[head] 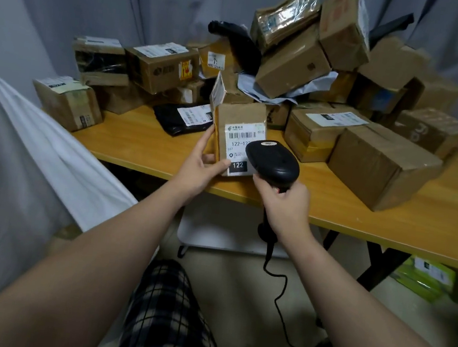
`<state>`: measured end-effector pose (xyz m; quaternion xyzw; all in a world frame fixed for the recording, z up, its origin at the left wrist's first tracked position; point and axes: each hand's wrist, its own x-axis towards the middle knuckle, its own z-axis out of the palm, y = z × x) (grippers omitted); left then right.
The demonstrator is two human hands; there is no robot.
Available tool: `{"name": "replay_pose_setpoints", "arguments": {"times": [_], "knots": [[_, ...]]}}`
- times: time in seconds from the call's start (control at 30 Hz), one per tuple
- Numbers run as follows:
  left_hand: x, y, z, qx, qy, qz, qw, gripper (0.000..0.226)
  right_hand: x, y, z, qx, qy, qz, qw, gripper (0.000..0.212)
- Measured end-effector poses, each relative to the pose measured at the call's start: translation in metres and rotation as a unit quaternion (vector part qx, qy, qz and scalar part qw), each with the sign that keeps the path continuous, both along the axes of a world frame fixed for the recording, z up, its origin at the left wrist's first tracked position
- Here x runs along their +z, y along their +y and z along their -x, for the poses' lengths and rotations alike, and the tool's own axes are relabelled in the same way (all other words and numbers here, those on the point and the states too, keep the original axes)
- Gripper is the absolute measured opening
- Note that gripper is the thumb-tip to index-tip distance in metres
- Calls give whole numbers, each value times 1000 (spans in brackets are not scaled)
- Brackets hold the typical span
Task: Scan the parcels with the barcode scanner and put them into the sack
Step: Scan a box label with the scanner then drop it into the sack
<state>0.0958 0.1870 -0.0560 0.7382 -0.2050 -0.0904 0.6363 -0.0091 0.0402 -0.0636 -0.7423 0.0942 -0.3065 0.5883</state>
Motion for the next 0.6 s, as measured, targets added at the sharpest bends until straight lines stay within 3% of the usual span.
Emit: {"name": "replay_pose_setpoints", "arguments": {"times": [0.37, 0.6], "knots": [[2, -1, 6, 6, -23, -8, 1000, 80, -3, 5, 8, -3, 9, 80, 997, 11], [1, -2, 5, 14, -13, -15, 1000, 81, -15, 8, 15, -17, -5, 71, 997, 14]]}}
